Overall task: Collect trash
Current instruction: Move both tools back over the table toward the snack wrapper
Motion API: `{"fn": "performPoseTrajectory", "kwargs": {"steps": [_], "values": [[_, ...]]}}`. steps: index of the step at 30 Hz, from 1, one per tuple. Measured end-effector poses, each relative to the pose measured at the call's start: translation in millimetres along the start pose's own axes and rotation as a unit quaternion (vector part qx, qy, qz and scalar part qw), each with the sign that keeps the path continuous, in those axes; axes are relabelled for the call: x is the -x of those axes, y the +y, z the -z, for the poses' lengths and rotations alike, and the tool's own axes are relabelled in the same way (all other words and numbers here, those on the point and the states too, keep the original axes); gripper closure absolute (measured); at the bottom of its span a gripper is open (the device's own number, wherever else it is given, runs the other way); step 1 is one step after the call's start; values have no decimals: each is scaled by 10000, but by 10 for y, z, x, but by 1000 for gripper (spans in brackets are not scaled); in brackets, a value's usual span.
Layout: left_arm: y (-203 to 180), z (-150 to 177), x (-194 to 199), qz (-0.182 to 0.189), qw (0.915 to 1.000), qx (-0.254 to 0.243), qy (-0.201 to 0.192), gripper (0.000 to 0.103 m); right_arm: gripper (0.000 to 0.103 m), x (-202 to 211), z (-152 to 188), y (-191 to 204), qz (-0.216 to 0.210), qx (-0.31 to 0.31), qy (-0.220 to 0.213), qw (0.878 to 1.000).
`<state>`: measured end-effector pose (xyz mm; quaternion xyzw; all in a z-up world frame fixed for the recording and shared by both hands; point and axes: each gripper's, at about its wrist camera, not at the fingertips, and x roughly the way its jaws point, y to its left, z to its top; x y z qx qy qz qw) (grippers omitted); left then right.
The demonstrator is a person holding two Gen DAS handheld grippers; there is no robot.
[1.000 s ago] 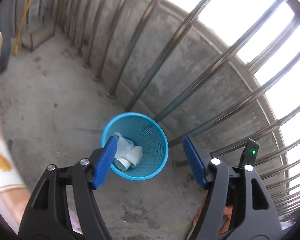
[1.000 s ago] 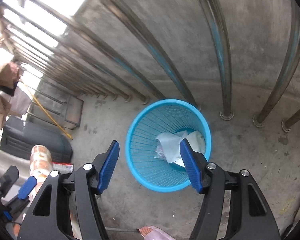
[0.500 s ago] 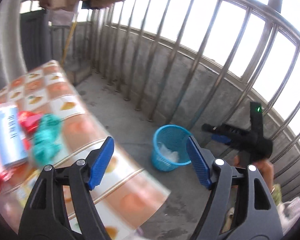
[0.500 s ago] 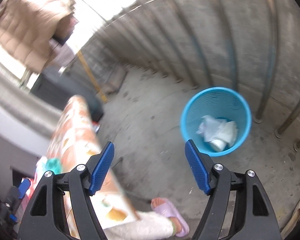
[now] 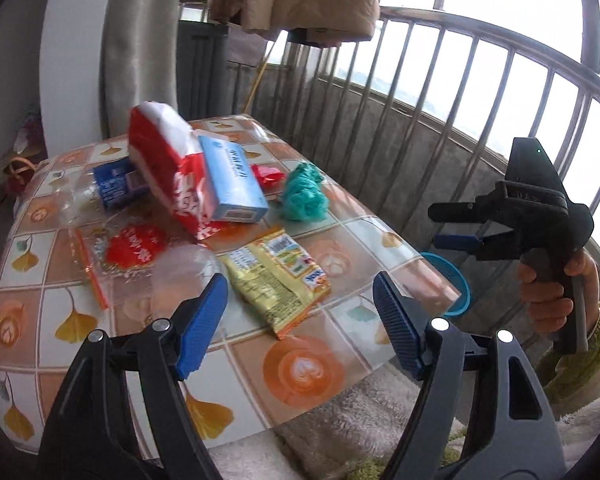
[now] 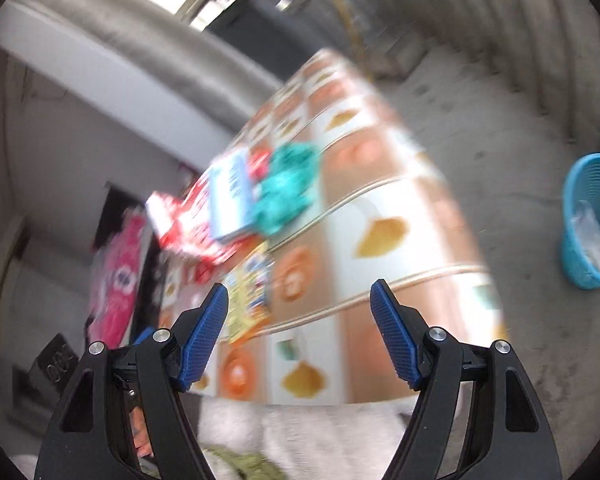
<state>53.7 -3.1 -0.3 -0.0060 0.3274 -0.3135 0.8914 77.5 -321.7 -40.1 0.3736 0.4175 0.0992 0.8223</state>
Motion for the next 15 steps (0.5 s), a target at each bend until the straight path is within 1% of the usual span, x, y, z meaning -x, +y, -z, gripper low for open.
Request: {"fn": "performPoseTrajectory", "kwargs": {"steps": [2, 4, 7, 9, 11, 15], "values": [[152, 14, 14, -176, 9996, 124, -158, 32, 31, -243, 25, 172, 63, 196, 220, 9995], [190, 11, -43, -398, 9989, 85, -223, 32, 31, -456, 43, 290, 149, 320, 400, 9986], [302, 13, -192, -672, 9977, 8, -121, 32, 32, -695, 29, 406, 364, 409, 505, 9972], [388, 12, -275, -731, 9973, 19, -83, 32, 35, -822, 23, 439, 527, 499, 508, 9961], [472, 8, -358, -728, 9973, 79, -37, 32, 40, -943, -10, 471, 634, 527, 541, 9951], [573, 30, -492, -750, 9971, 148, 18, 32, 47, -1158, -48, 529, 865, 622, 570, 9927]]}}
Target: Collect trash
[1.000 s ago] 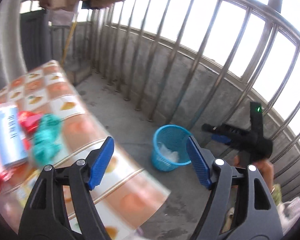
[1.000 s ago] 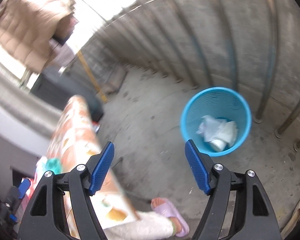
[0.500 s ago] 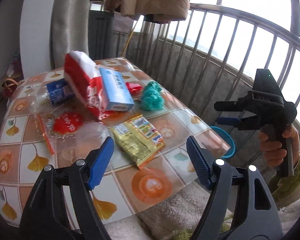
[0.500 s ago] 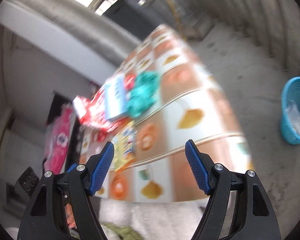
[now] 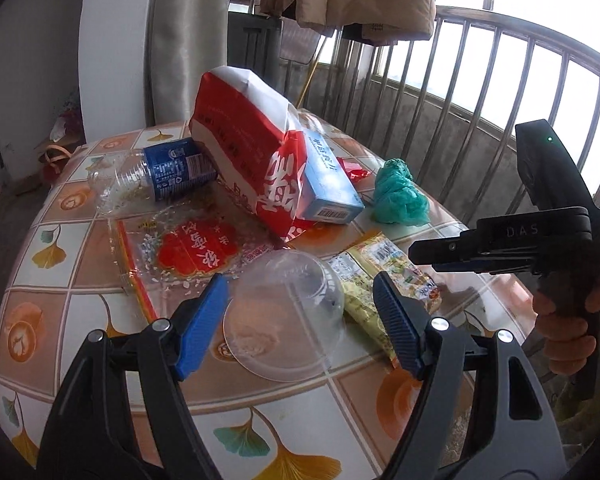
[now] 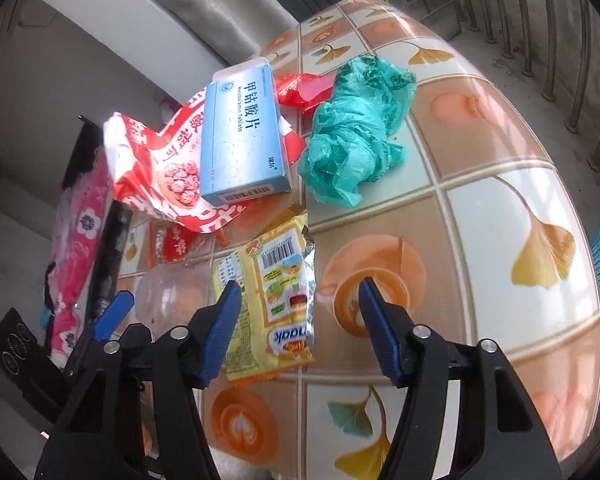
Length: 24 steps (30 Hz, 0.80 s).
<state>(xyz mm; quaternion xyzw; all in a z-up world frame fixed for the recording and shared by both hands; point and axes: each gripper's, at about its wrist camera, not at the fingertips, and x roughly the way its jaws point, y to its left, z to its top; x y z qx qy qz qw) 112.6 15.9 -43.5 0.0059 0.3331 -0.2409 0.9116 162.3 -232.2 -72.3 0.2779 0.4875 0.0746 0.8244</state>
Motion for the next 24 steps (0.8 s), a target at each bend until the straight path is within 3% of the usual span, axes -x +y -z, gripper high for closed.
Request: {"fn": "performPoseTrajectory", "kwargs": {"steps": [6, 11, 14, 24], "values": [[46, 14, -140, -81, 9999, -67, 62, 32, 65, -194, -56, 56, 47, -28, 20, 10000], [44, 33, -192, -58, 9999, -93, 81, 33, 87, -251, -65, 67, 74, -58, 91, 9999], [38, 45, -203, -52, 9999, -121, 94, 37, 95, -258, -48, 58, 45, -115, 127, 9998], [58, 59, -137, 21, 10000, 28, 32, 42, 99, -125, -30, 30, -179, -177, 81, 9996]]}}
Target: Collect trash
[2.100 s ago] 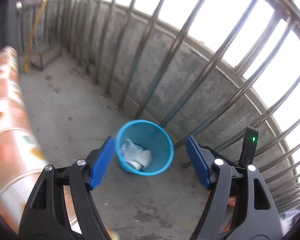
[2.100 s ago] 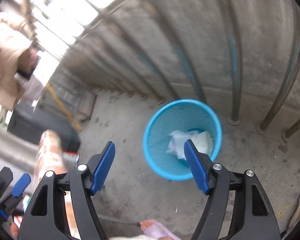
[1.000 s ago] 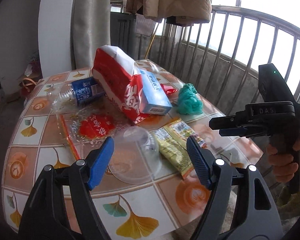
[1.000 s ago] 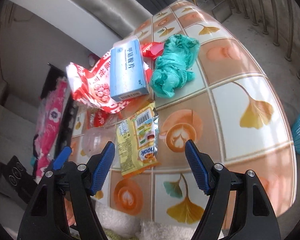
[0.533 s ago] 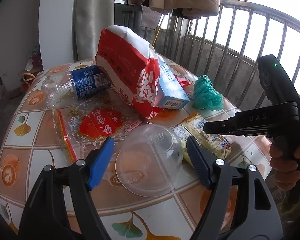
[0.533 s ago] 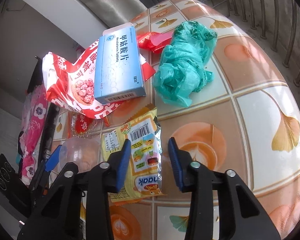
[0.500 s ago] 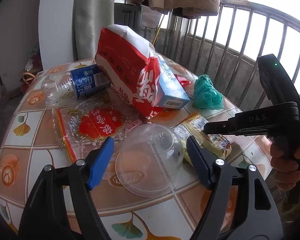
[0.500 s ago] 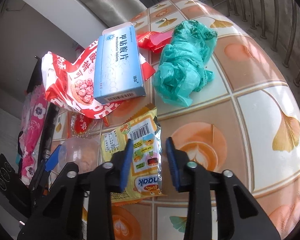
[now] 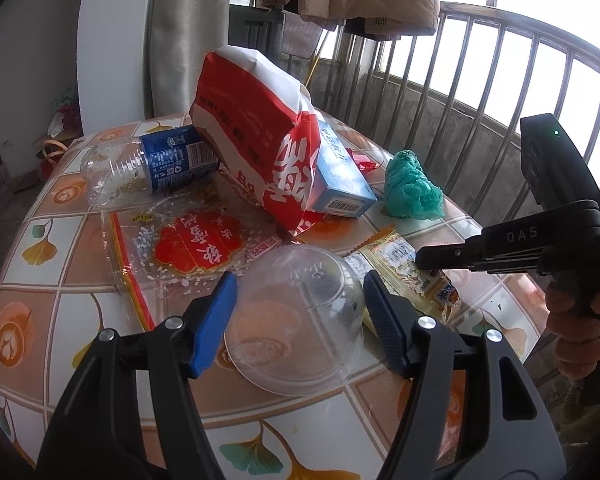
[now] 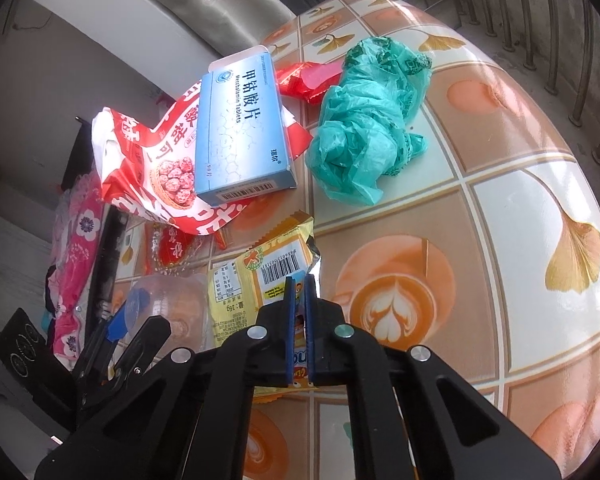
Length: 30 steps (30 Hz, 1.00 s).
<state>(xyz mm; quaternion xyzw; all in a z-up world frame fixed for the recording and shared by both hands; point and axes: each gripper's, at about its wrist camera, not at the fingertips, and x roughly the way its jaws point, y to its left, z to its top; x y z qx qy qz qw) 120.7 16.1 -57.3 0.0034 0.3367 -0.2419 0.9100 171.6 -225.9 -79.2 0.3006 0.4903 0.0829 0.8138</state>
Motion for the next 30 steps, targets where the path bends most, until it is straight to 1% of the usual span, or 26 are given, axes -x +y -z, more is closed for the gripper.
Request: {"fn": "performPoseTrajectory", "kwargs": {"steps": [7, 14, 23, 30], "values": [[13, -22, 122, 4, 9999, 36, -112, 42, 99, 51, 24, -47, -245, -147, 36, 9996], [26, -41, 239, -34, 9998, 85, -177, 42, 99, 146, 46, -98, -250, -169, -59, 9995], [16, -45, 402, -65, 9996, 102, -272, 42, 99, 304, 130, -174, -393, -280, -130, 9988], [-98, -93, 521, 52, 9991, 31, -408, 42, 99, 492, 224, -222, -500, -317, -223, 9980]]}}
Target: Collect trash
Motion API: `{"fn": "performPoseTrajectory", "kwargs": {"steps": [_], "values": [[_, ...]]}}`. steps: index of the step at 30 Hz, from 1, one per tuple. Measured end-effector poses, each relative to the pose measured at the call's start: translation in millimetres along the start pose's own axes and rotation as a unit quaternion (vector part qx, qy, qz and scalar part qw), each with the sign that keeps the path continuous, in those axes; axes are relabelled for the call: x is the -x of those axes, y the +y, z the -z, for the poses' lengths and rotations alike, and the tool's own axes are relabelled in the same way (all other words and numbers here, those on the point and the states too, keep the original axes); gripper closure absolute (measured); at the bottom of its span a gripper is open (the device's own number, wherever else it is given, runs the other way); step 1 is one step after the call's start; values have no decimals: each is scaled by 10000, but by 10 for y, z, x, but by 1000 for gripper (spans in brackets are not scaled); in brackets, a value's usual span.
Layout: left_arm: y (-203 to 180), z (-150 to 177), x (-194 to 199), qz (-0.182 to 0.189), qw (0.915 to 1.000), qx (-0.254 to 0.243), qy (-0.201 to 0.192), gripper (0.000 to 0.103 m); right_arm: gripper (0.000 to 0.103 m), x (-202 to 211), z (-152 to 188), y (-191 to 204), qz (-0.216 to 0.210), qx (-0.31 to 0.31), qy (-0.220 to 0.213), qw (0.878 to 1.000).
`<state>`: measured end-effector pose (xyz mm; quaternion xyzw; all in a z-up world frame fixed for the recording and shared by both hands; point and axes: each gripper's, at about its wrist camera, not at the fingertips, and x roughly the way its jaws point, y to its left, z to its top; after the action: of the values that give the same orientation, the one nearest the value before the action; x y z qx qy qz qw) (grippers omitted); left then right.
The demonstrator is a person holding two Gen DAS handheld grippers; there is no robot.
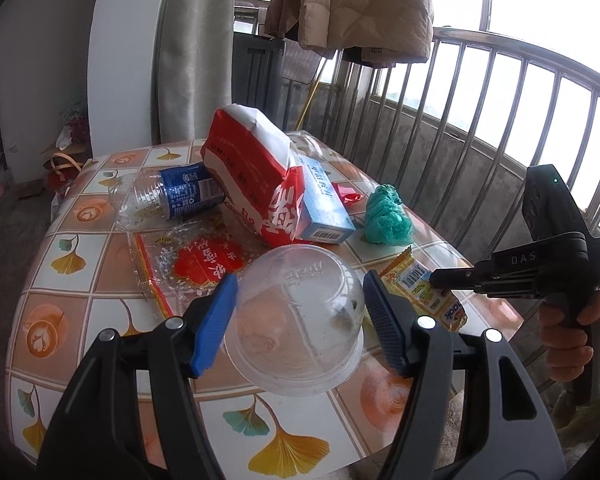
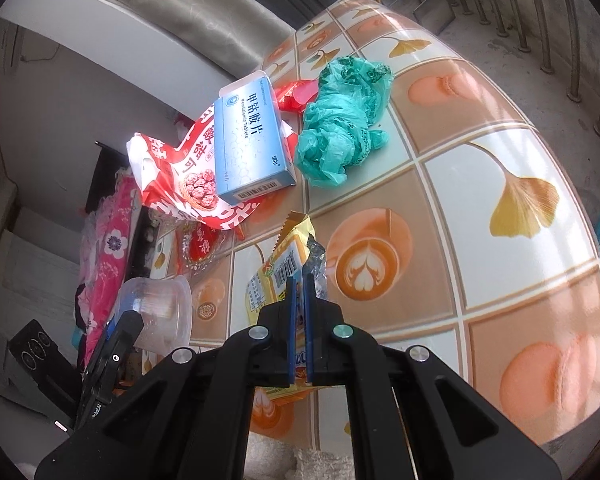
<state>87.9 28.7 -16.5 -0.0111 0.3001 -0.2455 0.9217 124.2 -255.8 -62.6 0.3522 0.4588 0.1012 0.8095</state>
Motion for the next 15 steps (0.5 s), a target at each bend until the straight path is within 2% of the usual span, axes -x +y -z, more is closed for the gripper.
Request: {"fn": "performPoseTrajectory", "kwargs": {"steps": [9, 15], "values": [[-268, -93, 54, 215, 9994, -275, -78, 42, 99, 375, 136, -134, -163, -198, -210, 9995], [-536, -217, 83, 506, 9974, -475, -176, 42, 99, 769, 182, -265, -207, -303, -602, 9975]]}}
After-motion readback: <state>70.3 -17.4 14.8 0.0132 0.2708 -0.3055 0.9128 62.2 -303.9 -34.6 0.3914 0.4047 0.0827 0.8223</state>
